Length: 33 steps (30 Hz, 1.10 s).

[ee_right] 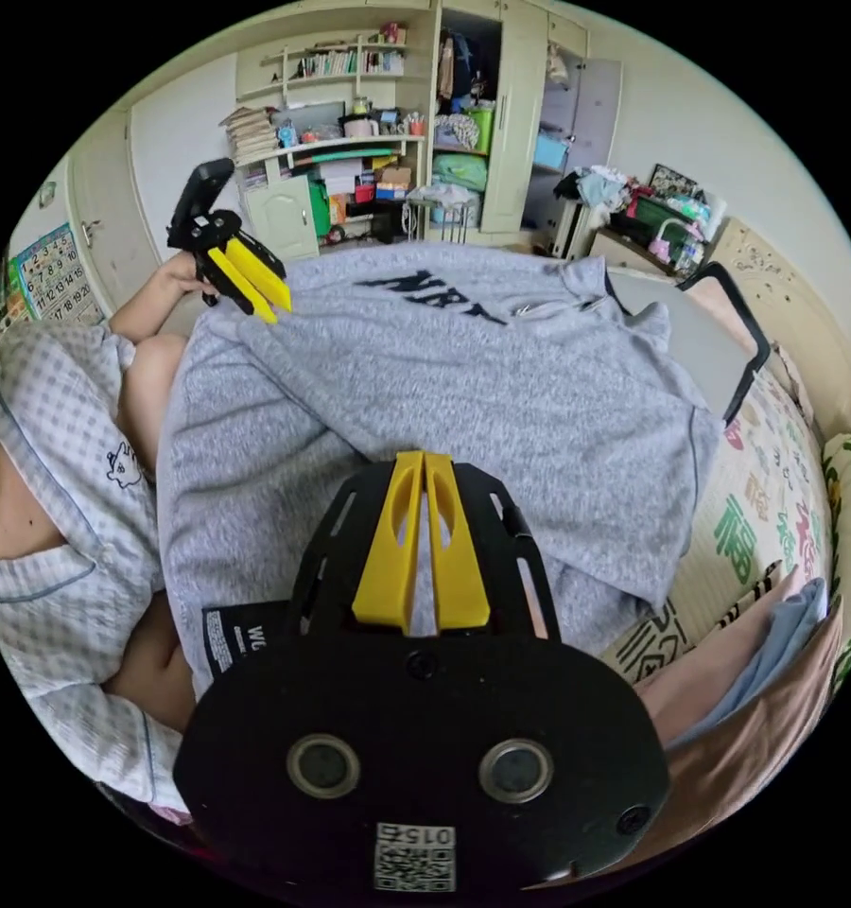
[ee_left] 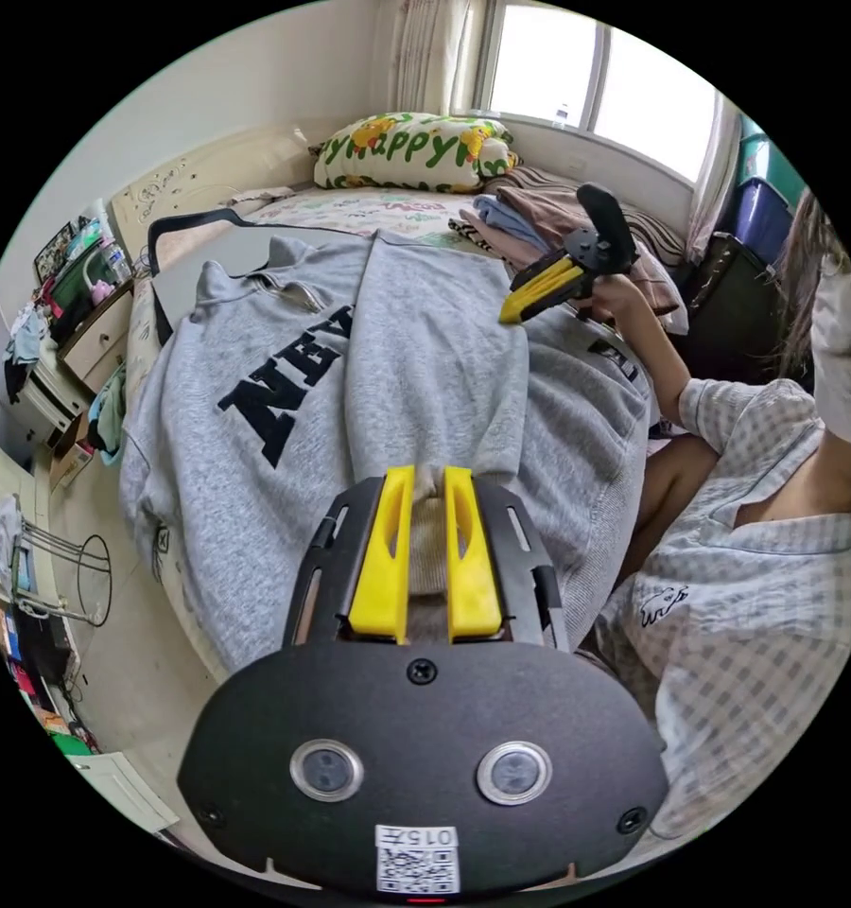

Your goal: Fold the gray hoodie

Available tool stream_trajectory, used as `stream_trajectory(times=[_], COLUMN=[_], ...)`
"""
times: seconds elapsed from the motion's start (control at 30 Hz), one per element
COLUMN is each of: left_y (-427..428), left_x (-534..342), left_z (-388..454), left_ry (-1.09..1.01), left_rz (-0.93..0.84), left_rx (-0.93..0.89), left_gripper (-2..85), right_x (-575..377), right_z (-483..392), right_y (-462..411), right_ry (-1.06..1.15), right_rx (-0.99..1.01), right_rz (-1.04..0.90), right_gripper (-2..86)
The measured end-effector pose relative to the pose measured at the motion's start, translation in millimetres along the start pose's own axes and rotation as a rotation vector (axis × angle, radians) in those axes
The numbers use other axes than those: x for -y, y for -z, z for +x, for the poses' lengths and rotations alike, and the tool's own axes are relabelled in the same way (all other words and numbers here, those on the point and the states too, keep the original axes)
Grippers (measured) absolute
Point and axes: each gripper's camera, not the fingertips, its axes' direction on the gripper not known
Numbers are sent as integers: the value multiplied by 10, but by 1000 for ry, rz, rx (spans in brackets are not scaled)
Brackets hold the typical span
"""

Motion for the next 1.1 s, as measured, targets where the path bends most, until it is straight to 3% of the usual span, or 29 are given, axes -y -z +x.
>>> stream_trajectory(times=[0.13, 0.17, 0.3, 0.37, 0.43, 0.5, 0.6, 0.73, 0.97, 1.1], left_y=[556, 824, 1543, 1544, 1391, 1083, 773, 513, 392, 472], left_x=[-348, -579, -1850, -2425, -2843, -3267, -3549, -3701, -3856, -4108], left_z=[-446, -714, -2123, -2809, -3392, -3976, -4556, -5092, -5636, -5972], left_ry=[44, 113, 567, 771, 920, 1055, 1139, 1227, 1195, 1266], left_rz=[82, 172, 566, 641, 604, 638, 692, 652, 702, 772], left_rx=[-60, -82, -176, -235, -265, -437, -640, -770, -1061, -1076], left_gripper=[40, 37, 47, 64, 87, 127, 146, 171, 184, 184], right_x=[226, 345, 1073, 1537, 2060, 2785, 3657, 4620, 6202, 6629], right_z=[121, 136, -33, -150, -285, -458, -679, -890, -999, -1010], right_y=[-33, -41, 49, 2, -169, -539, -1073, -1734, -3307, -4040], right_ry=[-51, -66, -44, -10, 33, 63, 117, 153, 133, 91], right_rx=[93, 106, 24, 12, 2, -15, 3, -58, -239, -251], right_rz=[-85, -127, -100, -58, -51, -70, -84, -102, -392, -560], right_gripper=[-9, -8, -5, -4, -2, 5, 33, 59, 114, 137])
